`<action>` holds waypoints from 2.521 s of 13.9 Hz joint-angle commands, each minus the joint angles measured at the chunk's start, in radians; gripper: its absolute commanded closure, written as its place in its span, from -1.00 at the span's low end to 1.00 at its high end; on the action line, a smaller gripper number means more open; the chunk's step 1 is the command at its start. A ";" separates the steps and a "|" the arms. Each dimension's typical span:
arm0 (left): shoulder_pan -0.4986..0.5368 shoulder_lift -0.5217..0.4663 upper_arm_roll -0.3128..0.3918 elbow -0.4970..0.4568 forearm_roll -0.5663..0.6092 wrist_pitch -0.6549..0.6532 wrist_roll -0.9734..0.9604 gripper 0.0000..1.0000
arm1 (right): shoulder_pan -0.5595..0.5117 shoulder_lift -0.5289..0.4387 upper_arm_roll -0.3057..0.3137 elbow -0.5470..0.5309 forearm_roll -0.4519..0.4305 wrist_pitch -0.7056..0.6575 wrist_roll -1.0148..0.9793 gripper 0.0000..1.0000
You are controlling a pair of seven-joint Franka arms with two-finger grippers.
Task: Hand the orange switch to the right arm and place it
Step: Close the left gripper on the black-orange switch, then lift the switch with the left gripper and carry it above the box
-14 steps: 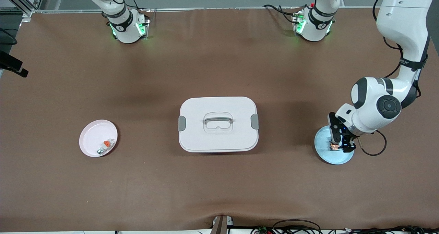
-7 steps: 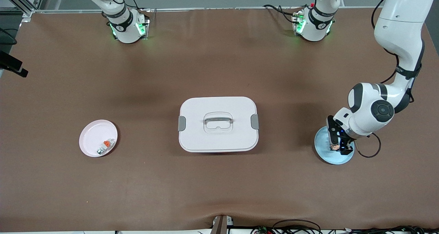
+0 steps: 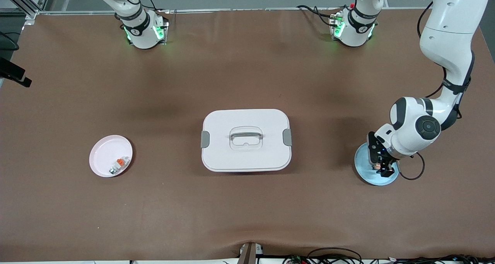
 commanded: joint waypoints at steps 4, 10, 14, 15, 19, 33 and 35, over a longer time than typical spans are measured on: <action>0.010 0.018 -0.002 0.018 0.015 0.014 0.020 -0.03 | -0.005 -0.009 0.001 0.004 -0.001 -0.011 -0.010 -1.00; 0.068 -0.080 -0.069 0.017 -0.023 -0.053 0.009 1.00 | -0.007 -0.009 0.000 0.004 -0.001 -0.011 -0.010 -1.00; 0.065 -0.154 -0.112 0.133 -0.103 -0.320 -0.076 1.00 | -0.007 -0.009 0.001 0.004 -0.001 -0.011 -0.010 -1.00; 0.065 -0.165 -0.114 0.153 -0.127 -0.369 -0.107 1.00 | -0.007 -0.009 0.001 0.004 -0.001 -0.011 -0.010 -1.00; 0.059 -0.206 -0.149 0.253 -0.178 -0.552 -0.300 1.00 | -0.005 -0.009 0.001 0.004 -0.001 -0.011 -0.010 -1.00; 0.059 -0.304 -0.473 0.383 -0.325 -0.902 -1.608 1.00 | -0.019 -0.007 -0.002 0.004 0.011 -0.026 -0.001 -1.00; 0.057 -0.304 -0.502 0.383 -0.388 -0.902 -1.746 1.00 | -0.018 -0.006 -0.002 0.013 0.009 -0.024 -0.002 -1.00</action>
